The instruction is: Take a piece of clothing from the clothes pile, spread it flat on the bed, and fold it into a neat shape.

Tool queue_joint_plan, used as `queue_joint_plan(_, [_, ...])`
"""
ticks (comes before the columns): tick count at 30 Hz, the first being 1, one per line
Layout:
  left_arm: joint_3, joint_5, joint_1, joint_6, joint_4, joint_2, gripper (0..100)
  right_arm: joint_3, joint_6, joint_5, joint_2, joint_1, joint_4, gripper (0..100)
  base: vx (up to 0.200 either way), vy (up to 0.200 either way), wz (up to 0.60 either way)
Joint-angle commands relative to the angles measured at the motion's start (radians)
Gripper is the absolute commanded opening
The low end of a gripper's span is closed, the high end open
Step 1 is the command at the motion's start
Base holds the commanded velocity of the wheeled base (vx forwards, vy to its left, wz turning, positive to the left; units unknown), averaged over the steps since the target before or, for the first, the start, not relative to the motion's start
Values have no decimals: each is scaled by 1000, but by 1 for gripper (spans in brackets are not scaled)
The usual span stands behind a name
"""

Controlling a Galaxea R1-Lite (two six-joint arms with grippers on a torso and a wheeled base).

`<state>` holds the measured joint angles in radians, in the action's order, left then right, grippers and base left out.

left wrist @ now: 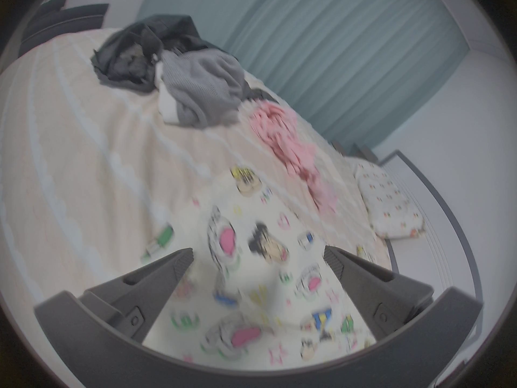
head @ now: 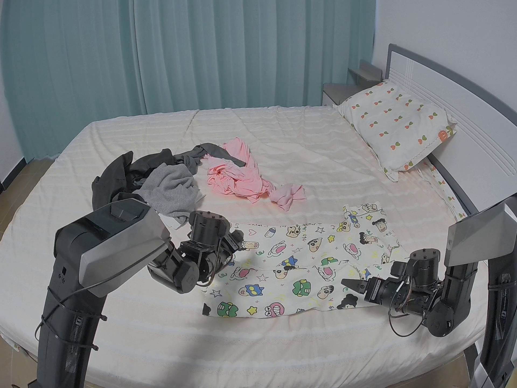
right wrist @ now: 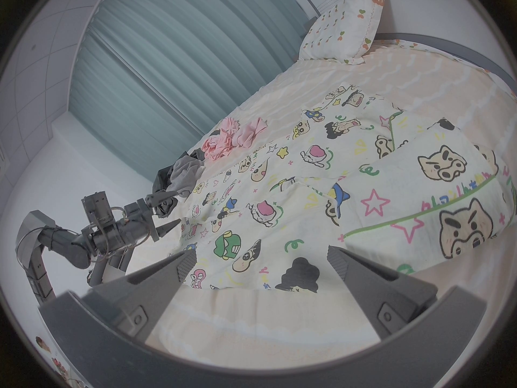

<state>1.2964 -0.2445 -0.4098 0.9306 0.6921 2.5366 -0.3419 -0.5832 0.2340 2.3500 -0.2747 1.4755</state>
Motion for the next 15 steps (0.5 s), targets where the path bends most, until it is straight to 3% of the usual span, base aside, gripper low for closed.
queue_joint_plan(1, [27,-18,51,5,-10,16,100,0,0,1,3,0,0,100,0,0,0])
queue_joint_plan(5, [-34,14,69,0,-46,-62,100,3,0,1,5,2,0,100,0,0,0])
queue_joint_plan(8, [-86,80,69,-3,-46,-114,100,3,0,1,5,0,0,100,0,0,0])
queue_joint_plan(9, [-140,160,66,-23,-45,-165,100,3,0,1,5,0,0,100,0,0,0])
queue_joint_plan(11, [-183,223,63,-65,-45,-194,100,4,0,1,5,0,0,100,0,0,0])
queue_joint_plan(14, [-227,277,60,-142,-40,-203,100,4,0,1,5,-1,0,100,0,0,0])
queue_joint_plan(15, [-259,300,59,-222,-40,-199,100,4,0,1,5,-1,0,100,0,0,0])
